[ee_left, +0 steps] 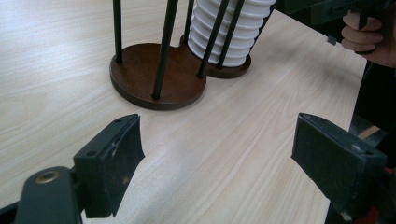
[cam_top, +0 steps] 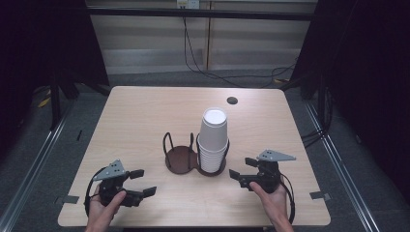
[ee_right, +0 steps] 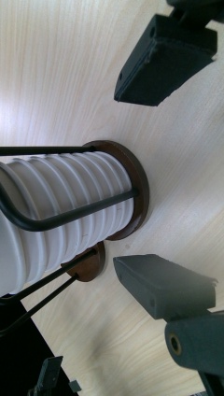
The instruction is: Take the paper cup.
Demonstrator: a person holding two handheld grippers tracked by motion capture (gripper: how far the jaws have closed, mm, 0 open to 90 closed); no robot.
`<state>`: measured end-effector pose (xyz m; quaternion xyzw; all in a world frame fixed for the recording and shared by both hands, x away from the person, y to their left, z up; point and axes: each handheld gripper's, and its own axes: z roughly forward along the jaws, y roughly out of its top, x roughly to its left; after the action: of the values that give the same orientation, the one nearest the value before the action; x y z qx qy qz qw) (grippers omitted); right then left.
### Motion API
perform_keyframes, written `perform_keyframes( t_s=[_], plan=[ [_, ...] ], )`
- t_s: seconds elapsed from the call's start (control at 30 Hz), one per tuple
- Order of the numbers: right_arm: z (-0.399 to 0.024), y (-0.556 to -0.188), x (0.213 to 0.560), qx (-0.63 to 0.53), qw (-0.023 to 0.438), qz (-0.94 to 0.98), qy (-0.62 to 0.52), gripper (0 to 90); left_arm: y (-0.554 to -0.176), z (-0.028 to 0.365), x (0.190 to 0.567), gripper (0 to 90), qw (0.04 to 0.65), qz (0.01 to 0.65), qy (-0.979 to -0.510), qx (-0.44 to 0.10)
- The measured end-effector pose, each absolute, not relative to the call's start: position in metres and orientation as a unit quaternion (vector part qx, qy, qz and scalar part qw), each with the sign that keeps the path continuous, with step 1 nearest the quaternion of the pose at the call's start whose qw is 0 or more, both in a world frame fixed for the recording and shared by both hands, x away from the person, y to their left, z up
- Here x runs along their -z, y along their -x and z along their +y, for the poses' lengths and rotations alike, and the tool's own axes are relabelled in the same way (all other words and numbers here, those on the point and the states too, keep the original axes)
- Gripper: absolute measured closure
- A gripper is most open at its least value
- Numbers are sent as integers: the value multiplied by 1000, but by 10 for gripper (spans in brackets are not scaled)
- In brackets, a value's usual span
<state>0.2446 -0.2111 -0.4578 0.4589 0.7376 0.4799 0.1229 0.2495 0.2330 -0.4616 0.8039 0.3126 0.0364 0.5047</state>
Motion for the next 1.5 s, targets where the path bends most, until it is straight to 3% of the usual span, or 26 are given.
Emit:
perform_keyframes(
  t_s=[0.47,1.23,1.33,1.5],
  plan=[
    [-208,-244,453,-504,112,728,-451,172,-249,233,462,162,504,312,-804,-32],
    [-199,-252,405,-521,97,746,-403,170,-247,229,463,165,499,302,-812,-23],
    [-200,-253,401,-523,101,747,-398,239,-248,230,463,165,498,303,-812,-23],
    [-199,-256,395,-529,98,748,-390,205,-248,230,463,165,500,303,-811,-21]
  ],
)
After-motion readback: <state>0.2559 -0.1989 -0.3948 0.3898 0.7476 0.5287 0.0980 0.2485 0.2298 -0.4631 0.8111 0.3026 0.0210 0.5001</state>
